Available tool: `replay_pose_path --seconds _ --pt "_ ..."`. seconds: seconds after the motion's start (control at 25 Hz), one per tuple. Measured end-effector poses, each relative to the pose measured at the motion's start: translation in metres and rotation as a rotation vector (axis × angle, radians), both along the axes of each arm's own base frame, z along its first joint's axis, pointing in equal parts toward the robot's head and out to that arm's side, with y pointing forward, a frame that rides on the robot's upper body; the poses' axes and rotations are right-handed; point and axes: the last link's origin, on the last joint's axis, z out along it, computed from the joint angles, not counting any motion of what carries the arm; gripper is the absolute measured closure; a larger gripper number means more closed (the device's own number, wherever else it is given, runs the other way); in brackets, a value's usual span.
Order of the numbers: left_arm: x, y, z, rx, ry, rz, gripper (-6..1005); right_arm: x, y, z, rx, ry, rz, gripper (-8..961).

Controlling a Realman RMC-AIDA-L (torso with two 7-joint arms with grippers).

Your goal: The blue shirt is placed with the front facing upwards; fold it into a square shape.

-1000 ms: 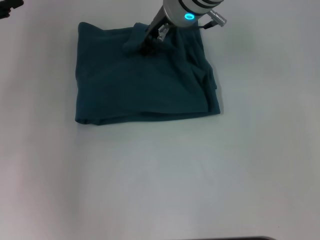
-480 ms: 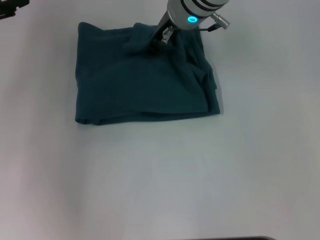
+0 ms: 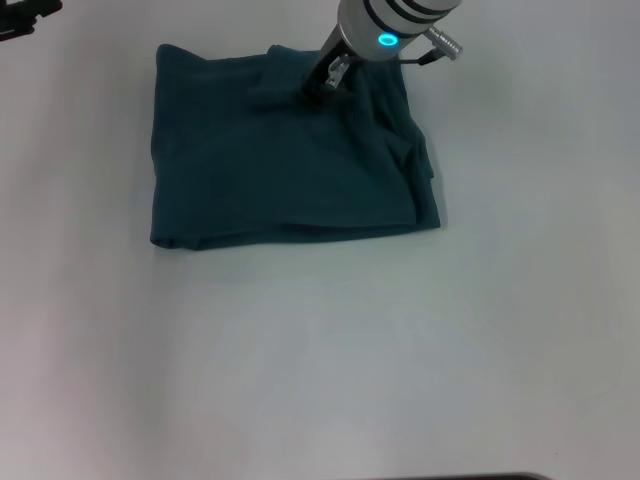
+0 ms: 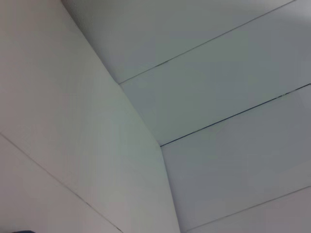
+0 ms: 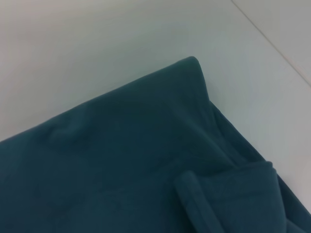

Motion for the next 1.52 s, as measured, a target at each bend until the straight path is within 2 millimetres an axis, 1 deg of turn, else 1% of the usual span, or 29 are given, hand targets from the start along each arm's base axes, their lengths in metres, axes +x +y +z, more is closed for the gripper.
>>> replay_pose_path --seconds 0.32,0.76,0.88,1.0,1.2,1.36,1.52 --pt "0.002 0.002 0.000 0.002 0.000 -0.006 35 0.002 0.000 0.002 0.011 0.003 -0.035 832" --pt "0.002 0.003 -0.001 0.002 0.003 -0.001 35 -0.004 0.001 0.005 0.032 0.025 -0.042 933" --pt "0.001 0.003 0.000 0.003 0.004 0.001 35 -0.005 0.000 0.008 0.041 0.036 -0.072 933" --pt "0.001 0.003 -0.001 0.004 0.005 0.001 36 -0.004 0.000 0.018 0.084 0.050 -0.107 933" --pt "0.000 0.003 -0.003 -0.002 0.001 0.002 36 0.005 -0.003 0.042 0.197 0.104 -0.168 933" --pt "0.001 0.004 -0.003 0.000 0.001 -0.003 36 0.021 -0.002 0.056 0.239 0.163 -0.254 934" --pt "0.004 0.005 -0.005 -0.007 -0.002 -0.013 35 0.035 0.000 0.063 0.266 0.206 -0.322 934"
